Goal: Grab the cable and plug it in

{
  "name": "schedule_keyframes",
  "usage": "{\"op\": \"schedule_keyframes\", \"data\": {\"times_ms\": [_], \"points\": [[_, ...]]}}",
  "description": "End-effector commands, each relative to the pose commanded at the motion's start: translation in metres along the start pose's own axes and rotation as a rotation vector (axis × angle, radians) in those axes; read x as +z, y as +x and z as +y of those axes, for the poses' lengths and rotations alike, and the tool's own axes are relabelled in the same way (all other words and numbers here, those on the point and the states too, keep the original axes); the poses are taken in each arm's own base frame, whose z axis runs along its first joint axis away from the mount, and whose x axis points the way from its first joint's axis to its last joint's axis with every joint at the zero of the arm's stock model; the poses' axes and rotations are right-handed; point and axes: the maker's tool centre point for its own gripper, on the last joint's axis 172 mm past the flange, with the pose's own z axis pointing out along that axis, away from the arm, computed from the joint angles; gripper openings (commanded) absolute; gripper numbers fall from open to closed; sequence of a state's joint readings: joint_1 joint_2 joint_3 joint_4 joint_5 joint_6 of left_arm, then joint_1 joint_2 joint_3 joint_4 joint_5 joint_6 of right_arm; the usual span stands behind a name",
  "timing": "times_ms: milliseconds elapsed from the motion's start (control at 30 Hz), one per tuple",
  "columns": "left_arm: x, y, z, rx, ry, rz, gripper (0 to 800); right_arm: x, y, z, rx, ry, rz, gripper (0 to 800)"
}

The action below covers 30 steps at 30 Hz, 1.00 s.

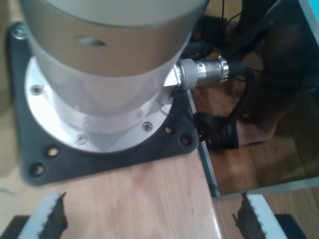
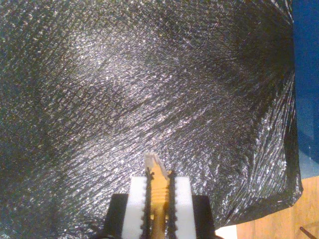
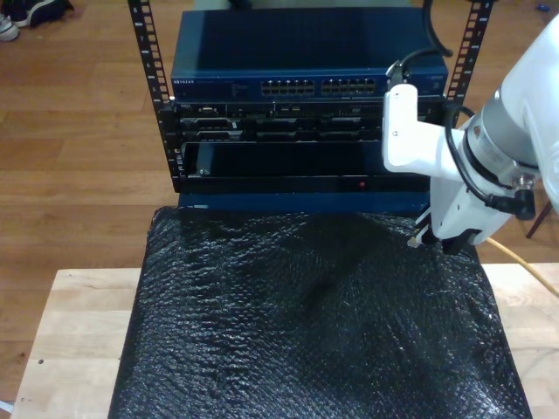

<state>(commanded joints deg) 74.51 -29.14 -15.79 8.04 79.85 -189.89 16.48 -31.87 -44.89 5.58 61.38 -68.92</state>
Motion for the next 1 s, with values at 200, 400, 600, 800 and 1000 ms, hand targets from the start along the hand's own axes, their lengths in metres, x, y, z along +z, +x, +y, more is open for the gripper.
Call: {"op": "schedule_keyframes", "data": {"times_ms": [200,400,600,800,1000], "points": [[0.017,-0.008,-0.004,0.026,0.013,-0.033,800,-0.001,0.001,0.003,0.002,-0.01,0.005,0],[0.031,-0.02,-0.008,0.03,0.035,-0.083,800,-0.004,0.009,0.01,0.0,-0.039,0.025,0],[0.045,-0.027,-0.015,0.048,0.05,-0.118,800,0.003,0.03,0.009,-0.045,-0.076,0.052,0],[0.046,-0.027,-0.015,0.049,0.05,-0.114,800,0.012,0.035,0.018,-0.053,-0.119,0.069,0],[0.046,-0.027,-0.015,0.049,0.05,-0.114,800,0.035,0.032,0.033,-0.077,-0.155,0.045,0]]}}
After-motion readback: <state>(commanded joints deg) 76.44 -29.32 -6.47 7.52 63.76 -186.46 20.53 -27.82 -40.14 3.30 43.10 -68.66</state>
